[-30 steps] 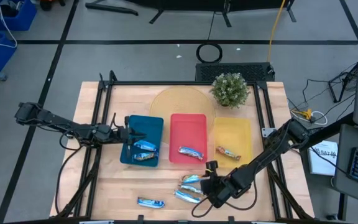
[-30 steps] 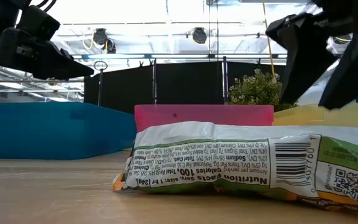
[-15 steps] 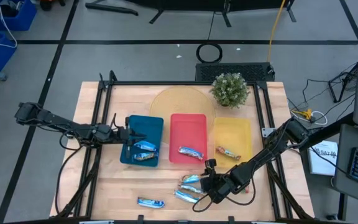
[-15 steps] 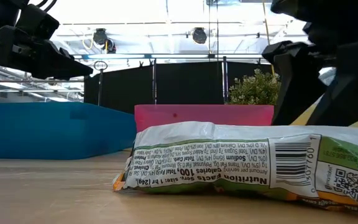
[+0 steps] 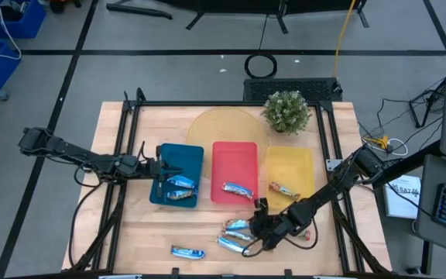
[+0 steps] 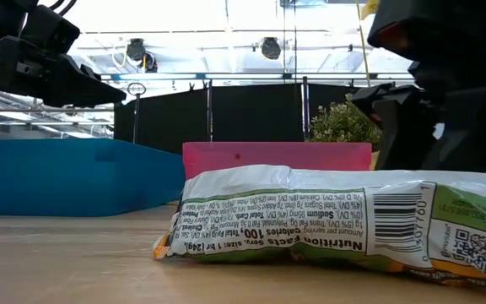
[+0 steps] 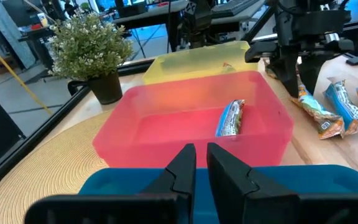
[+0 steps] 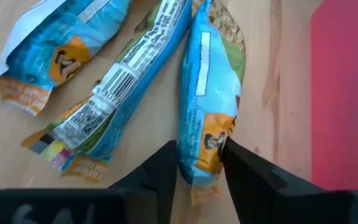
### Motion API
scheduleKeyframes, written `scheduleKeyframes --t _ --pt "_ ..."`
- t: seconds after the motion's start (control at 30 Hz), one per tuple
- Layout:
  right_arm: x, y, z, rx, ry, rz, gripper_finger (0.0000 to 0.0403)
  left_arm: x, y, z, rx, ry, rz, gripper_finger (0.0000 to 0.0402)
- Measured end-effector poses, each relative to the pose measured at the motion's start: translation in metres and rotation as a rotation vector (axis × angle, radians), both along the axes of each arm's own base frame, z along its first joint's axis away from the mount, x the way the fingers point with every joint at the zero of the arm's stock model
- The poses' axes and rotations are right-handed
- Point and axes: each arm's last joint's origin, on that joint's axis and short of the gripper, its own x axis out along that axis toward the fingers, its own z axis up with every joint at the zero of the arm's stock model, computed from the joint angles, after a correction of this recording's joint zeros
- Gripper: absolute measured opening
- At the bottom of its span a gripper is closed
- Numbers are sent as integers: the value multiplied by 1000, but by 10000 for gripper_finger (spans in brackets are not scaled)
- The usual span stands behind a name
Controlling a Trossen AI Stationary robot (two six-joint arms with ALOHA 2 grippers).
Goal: Pick and place Granola Bars by type
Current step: Put the yellow granola bar into the red bin
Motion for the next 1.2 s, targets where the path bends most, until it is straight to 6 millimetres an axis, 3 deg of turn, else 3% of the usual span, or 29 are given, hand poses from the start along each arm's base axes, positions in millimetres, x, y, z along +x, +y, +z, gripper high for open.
scheduleKeyframes --t 0.23,0.37,0.57,0.7,0.8,0.9,1.07,1.2 --pt "0 -4 -2 -13 -10 -33 40 0 0 0 -5 0 1 49" --pt "3 -2 8 -11 -31 -15 28 0 0 0 -5 -1 1 49" --pt "4 5 47 1 -134 66 33 0 0 0 -4 -1 1 49" --pt "7 2 90 -26 -256 114 24 0 0 0 -2 -2 0 49" --pt "12 -25 119 -80 -310 37 21 0 0 0 -2 -2 0 49" --pt "18 -64 125 -148 -247 -39 24 0 0 1 0 -7 -1 49" --pt "35 -125 105 -118 -86 -100 21 0 0 1 6 -8 -2 49" --pt "42 -154 79 -76 3 -107 19 0 0 1 38 -5 -7 49"
